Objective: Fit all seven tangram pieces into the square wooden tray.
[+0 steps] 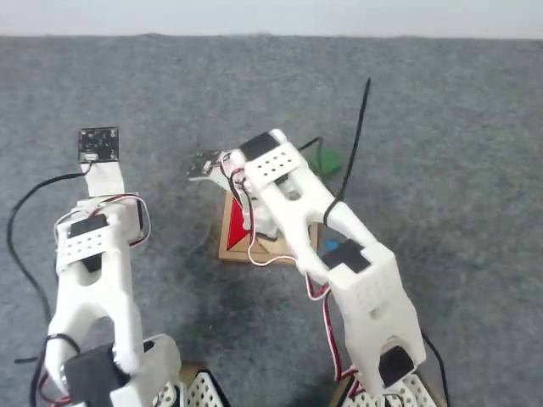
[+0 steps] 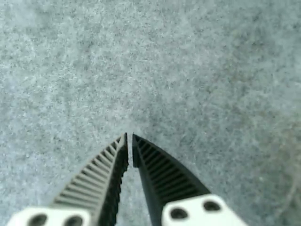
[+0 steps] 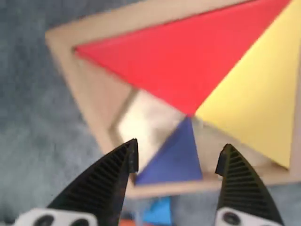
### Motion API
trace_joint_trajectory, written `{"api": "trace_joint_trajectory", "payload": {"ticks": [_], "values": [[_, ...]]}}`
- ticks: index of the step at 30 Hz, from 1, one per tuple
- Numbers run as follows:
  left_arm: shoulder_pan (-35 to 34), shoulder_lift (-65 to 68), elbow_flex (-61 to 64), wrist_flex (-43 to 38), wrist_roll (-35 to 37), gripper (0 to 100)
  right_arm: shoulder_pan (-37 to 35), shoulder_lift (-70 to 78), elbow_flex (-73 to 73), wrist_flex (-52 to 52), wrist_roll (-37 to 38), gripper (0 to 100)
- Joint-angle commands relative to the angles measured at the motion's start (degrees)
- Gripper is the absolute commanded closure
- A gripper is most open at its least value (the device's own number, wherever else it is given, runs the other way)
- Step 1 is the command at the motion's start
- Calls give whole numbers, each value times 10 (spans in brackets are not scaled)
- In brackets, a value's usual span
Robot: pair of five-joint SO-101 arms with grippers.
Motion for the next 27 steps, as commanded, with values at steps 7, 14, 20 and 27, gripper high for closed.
{"api": "trace_joint_trajectory", "payload": {"ticks": [7,14,20,27], "values": [[-4,-24,-4,-11,-8,985,33,35,-2,-68,-65,825],[-4,-24,-4,-11,-8,985,77,40,-40,-64,-92,980],[-4,-24,-4,-11,-8,985,104,40,-80,-37,-134,992],[-4,-24,-4,-11,-8,985,125,40,-164,41,-255,992]]}}
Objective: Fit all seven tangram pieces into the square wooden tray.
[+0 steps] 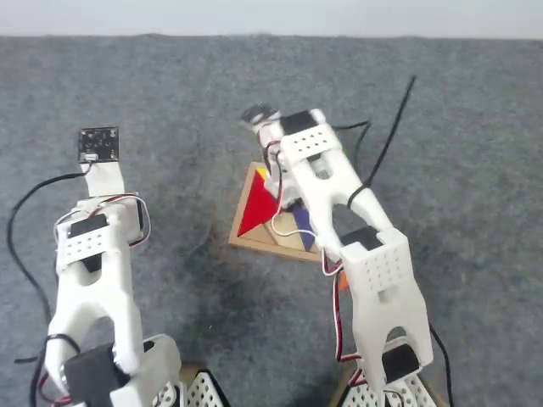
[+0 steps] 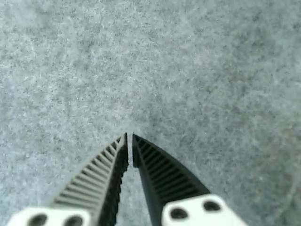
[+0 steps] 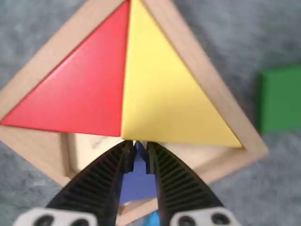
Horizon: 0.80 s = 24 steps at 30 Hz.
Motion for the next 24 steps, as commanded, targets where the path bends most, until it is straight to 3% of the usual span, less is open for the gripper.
{"api": "trace_joint_trajectory", "payload": {"ticks": [1,13,24], "values": [[-4,-24,-4,-11,-8,985,20,-11,-62,37,-52,992],[-4,-24,-4,-11,-8,985,46,-10,-96,86,-125,992],[-4,-24,-4,-10,-8,985,47,-10,-69,109,-82,992]]}}
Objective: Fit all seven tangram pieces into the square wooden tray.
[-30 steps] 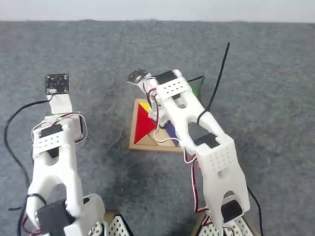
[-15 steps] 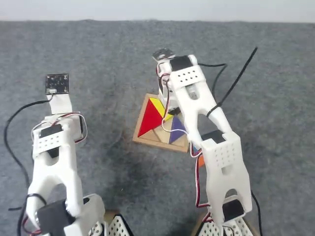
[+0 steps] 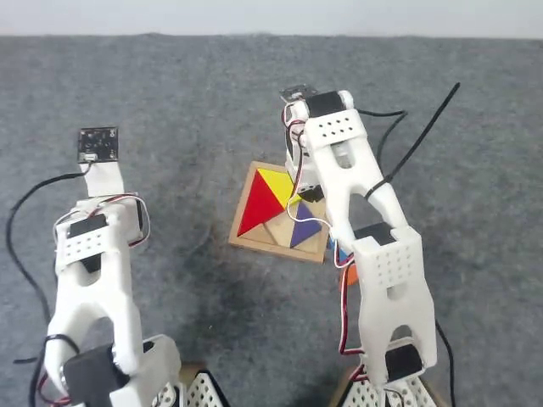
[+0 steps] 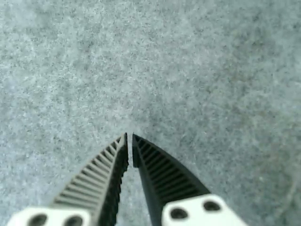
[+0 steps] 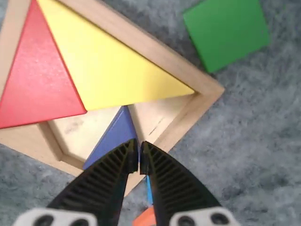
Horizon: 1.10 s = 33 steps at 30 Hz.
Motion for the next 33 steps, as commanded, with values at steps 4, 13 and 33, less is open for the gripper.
{"api": "trace_joint_trajectory", "payload": {"ticks": [4,13,33], "values": [[-4,-24,-4,-10,-8,985,-9,6,58,-32,33,992],[-4,-24,-4,-10,-8,985,-68,-11,120,-38,34,992],[-4,-24,-4,-11,-8,985,-102,-165,120,-43,187,992]]}}
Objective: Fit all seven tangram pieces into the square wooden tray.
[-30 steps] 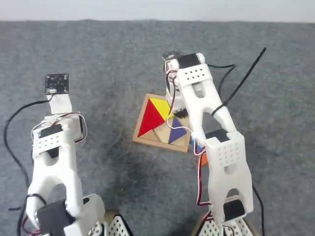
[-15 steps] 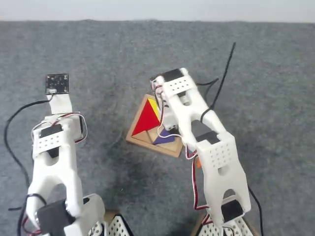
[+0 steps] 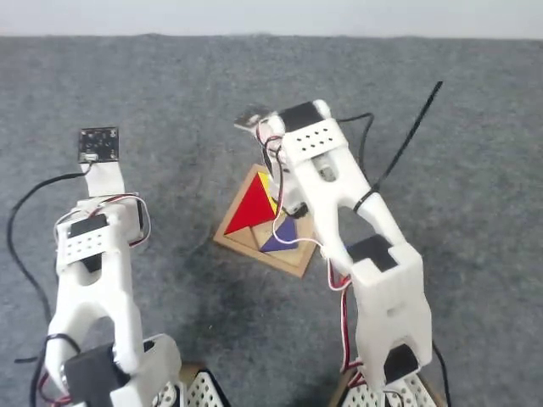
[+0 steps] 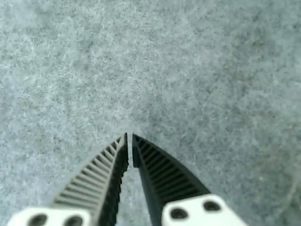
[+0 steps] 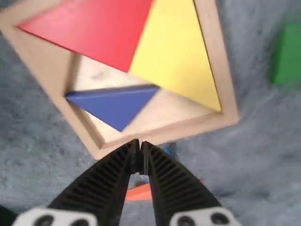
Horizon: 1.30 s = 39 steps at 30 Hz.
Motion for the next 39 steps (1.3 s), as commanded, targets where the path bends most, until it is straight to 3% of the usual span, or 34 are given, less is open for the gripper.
{"api": "trace_joint_trajectory", "payload": {"ticks": [1,7,13,21,29,39], "values": [[-4,-24,-4,-11,-8,985,-31,-35,0,-51,16,992],[-4,-24,-4,-11,-8,985,-63,62,-2,-110,19,992],[-4,-24,-4,-11,-8,985,-55,113,-2,-68,19,992],[-4,-24,-4,-11,-8,985,-56,114,-4,11,21,992],[-4,-24,-4,-11,-8,985,-69,114,-2,33,69,992],[-4,-24,-4,-11,-8,985,-65,23,-54,32,37,992]]}}
